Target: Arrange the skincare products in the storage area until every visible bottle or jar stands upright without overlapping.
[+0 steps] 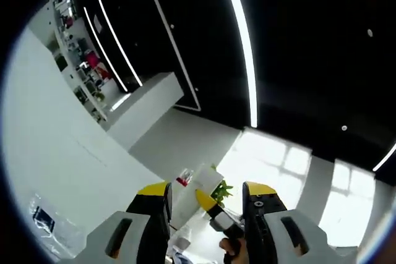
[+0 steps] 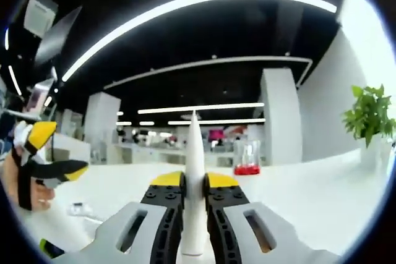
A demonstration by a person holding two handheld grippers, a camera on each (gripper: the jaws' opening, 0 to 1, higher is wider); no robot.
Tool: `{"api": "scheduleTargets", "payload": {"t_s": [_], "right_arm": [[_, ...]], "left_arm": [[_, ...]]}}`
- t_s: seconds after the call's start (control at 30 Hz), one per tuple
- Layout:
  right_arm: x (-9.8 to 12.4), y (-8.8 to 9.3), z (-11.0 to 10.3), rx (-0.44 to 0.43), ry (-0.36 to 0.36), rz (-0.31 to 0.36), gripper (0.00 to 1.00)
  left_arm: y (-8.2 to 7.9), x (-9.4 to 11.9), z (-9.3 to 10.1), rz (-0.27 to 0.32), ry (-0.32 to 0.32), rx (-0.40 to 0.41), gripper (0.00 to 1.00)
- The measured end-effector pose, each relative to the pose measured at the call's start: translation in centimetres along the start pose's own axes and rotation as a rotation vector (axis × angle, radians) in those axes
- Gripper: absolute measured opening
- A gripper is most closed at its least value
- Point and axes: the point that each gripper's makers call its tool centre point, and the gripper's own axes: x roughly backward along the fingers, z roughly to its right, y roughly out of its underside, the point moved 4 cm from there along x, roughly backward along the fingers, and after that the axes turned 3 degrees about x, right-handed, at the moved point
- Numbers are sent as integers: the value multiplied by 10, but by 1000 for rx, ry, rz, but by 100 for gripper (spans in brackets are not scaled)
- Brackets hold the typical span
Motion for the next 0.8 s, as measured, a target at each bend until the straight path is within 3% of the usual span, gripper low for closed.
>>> {"api": "scheduleTargets", "payload": {"t_s": [0.3,0.43,0.5,0.57,0.63,0.7,0.8], "right_arm": [[2,2,-2,32,-7,-6,13],[8,1,-3,22,-6,-61,16],[13,3,-4,39,-3,-131,24],[13,3,-6,55,-8,-144,30],[17,15,-10,72,-36,-234,28],[19,28,-18,35,-81,-324,25],[18,27,-16,39,-65,-322,26]], "left_arm": [[1,1,0,-1,-5,-1,46],[1,1,-2,-1,-11,0,46],[2,1,1,0,-7,2,46],[4,2,2,0,-7,3,46],[5,2,2,-3,-11,2,46],[5,2,2,-6,-13,-1,46],[5,2,1,-5,-13,1,46]]}}
